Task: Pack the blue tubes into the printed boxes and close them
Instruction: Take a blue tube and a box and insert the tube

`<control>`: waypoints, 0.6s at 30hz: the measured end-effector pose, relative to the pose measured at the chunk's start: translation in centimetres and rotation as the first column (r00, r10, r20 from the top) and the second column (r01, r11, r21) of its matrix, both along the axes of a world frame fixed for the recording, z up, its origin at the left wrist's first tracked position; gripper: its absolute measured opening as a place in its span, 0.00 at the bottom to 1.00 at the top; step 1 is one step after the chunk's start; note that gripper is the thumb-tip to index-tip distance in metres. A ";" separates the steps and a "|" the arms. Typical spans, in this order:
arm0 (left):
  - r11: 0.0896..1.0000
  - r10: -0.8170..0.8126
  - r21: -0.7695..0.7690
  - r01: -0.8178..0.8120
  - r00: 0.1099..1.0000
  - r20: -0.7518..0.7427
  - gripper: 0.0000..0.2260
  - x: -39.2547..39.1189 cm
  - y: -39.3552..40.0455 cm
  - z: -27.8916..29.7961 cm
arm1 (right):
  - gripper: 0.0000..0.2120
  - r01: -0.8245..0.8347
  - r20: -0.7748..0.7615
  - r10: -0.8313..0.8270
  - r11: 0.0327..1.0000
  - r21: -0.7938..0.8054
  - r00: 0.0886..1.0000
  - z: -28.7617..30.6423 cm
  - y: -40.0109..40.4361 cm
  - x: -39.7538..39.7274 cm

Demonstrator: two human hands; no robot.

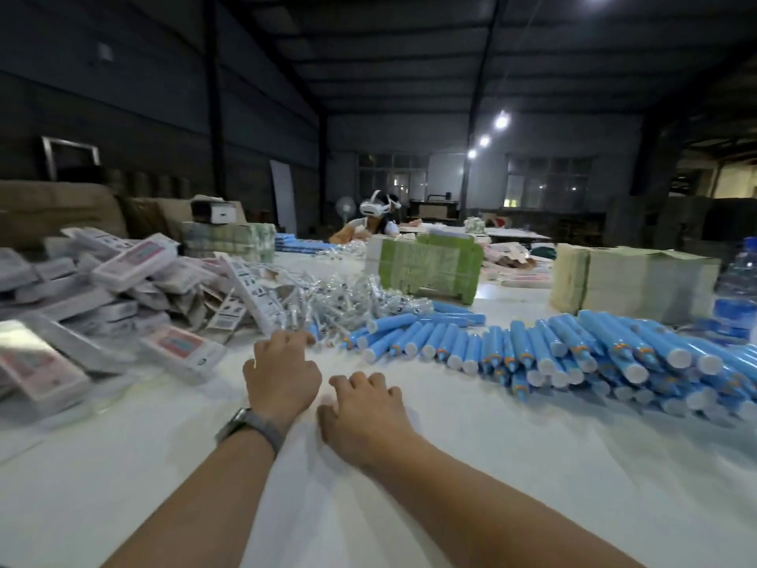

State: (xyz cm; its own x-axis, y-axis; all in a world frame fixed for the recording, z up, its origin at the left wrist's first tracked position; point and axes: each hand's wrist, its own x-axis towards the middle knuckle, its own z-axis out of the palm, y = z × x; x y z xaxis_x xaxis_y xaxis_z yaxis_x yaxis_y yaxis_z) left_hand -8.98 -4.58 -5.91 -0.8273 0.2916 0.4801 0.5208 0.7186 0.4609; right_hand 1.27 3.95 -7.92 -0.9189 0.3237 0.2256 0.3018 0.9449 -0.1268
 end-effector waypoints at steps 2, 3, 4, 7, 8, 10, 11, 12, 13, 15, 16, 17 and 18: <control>0.996 0.086 -0.035 -0.085 0.996 0.028 0.21 -1.1 -0.9 0.2 | 0.23 0.005 0.007 -0.005 1.000 0.010 1.000 -0.1 0.3 -0.4; 0.990 0.127 -0.072 -0.122 0.989 0.070 0.22 -1.7 -1.4 0.2 | 0.23 0.000 0.013 0.000 1.000 0.021 1.000 0.0 0.3 -0.5; 0.982 0.165 -0.117 -0.151 0.980 0.114 0.23 -2.3 -2.0 0.0 | 0.23 -0.007 0.019 0.006 1.000 0.031 1.000 0.0 0.3 -0.5; 0.939 0.257 -0.273 -0.208 0.954 0.156 0.27 -4.2 -3.4 -0.6 | 0.22 -0.020 0.028 0.019 0.999 0.042 0.999 0.1 0.0 -0.6; 0.922 0.275 -0.319 -0.220 0.951 0.140 0.27 -4.7 -3.9 -0.7 | 0.22 -0.022 0.029 0.021 0.999 0.044 0.999 0.1 0.0 -0.6; 0.894 0.309 -0.374 -0.245 0.943 0.123 0.26 -5.8 -5.0 -1.0 | 0.22 -0.030 0.033 0.029 0.998 0.048 0.999 0.2 -0.1 -0.5; 0.886 0.323 -0.392 -0.249 0.937 0.136 0.24 -6.4 -5.6 -0.9 | 0.22 -0.033 0.037 0.032 0.998 0.045 0.999 0.2 -0.2 -0.5; 0.884 0.328 -0.399 -0.245 0.932 0.154 0.22 -6.8 -6.1 -0.9 | 0.22 -0.035 0.040 0.034 0.999 0.042 0.999 0.2 -0.2 -0.5; 0.887 0.324 -0.395 -0.241 0.933 0.159 0.21 -7.0 -6.4 -0.8 | 0.22 -0.037 0.039 0.036 0.999 0.039 0.999 0.2 -0.2 -0.5; 0.882 0.314 -0.396 -0.255 0.945 0.089 0.20 -6.5 -6.3 -0.3 | 0.22 -0.036 0.027 0.035 0.999 0.031 0.999 0.2 -0.1 -0.5; 0.883 0.299 -0.388 -0.264 0.954 0.033 0.20 -5.9 -5.9 0.3 | 0.23 -0.034 0.016 0.034 0.999 0.024 0.999 0.2 0.0 -0.5; 0.898 0.266 -0.360 -0.254 0.964 -0.018 0.20 -4.9 -5.3 1.0 | 0.24 -0.034 0.001 0.034 0.999 0.015 0.999 0.1 0.1 -0.5; 0.923 0.214 -0.313 -0.223 0.975 -0.064 0.19 -3.9 -4.7 1.8 | 0.26 -0.035 -0.017 0.035 0.999 -0.003 0.999 0.1 0.1 -0.5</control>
State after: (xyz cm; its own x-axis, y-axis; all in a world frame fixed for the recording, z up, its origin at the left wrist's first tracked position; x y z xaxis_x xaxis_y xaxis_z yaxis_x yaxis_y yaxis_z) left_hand -12.87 -9.30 -4.15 -0.8751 0.2457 0.4170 0.3438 0.9219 0.1784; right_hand 0.78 4.09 -7.86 -0.9258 0.2920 0.2400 0.2660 0.9545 -0.1350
